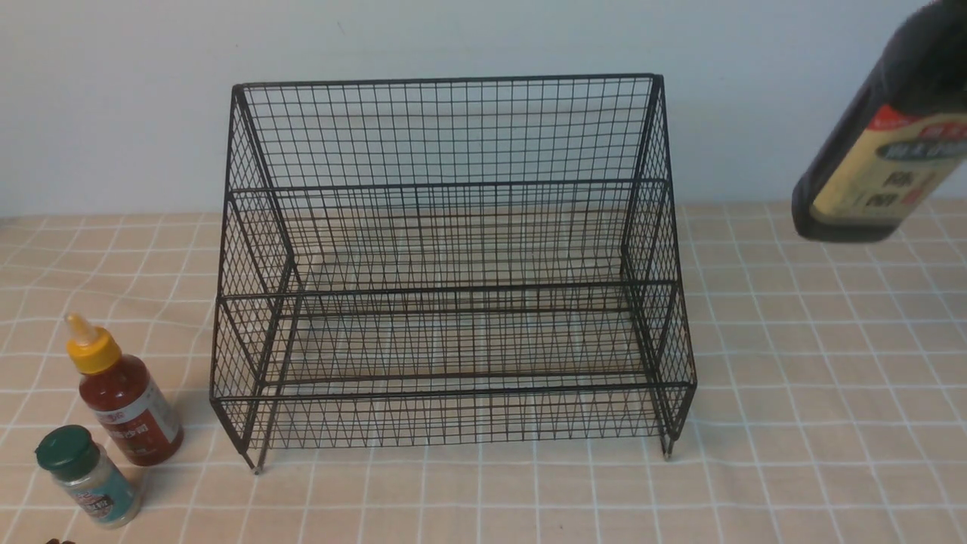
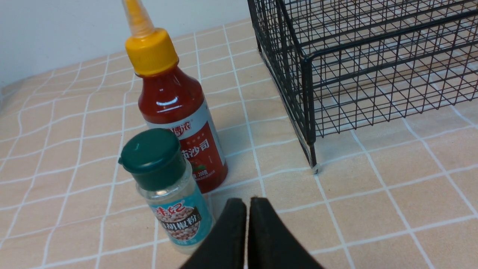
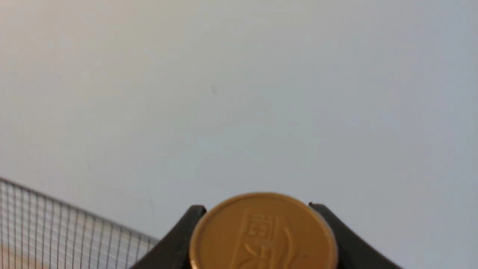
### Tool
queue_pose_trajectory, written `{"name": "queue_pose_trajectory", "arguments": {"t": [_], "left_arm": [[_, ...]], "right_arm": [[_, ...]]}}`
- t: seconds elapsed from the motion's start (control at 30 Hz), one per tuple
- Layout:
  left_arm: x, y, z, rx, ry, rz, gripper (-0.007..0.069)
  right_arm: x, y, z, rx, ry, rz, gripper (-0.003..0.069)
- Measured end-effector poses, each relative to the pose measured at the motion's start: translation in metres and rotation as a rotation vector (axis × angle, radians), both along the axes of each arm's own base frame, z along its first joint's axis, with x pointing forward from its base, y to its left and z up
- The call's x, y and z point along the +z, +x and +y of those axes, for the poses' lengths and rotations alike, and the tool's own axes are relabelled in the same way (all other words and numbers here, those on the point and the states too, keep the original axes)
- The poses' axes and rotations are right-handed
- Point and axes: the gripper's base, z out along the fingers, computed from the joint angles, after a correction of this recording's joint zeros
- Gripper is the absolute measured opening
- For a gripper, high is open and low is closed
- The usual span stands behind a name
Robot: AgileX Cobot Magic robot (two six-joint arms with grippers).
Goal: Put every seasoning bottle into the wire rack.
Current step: Use the right arm to put the condiment bottle back on the shelf
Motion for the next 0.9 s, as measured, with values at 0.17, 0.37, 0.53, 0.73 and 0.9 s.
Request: {"name": "queue_pose_trajectory", "arguments": {"t": [0.17,0.37,0.53,0.73,0.9], "left_arm": [[0.000,0.000,0.000,0.000,0.000,0.000,-0.0007],[0.000,0.000,0.000,0.000,0.000,0.000,-0.0007],[0.000,0.000,0.000,0.000,0.000,0.000,-0.0007],[0.000,0.000,0.000,0.000,0.000,0.000,-0.0007],[0.000,0.000,0.000,0.000,0.000,0.000,-0.0007]], "right_arm": [[0.030,0.003,0.010,0.135,0.080,-0.086,0.0314],[0.034,0.020,0.025,0.311,0.135,-0.081,0.0314],[0.020,0.043,0.036,0.418,0.156,-0.015,0.0314],[0.007,0.064,0.055,0.475,0.155,0.045,0.0314],[-0.006,0.085,0.085,0.521,0.151,0.114,0.0314]]}}
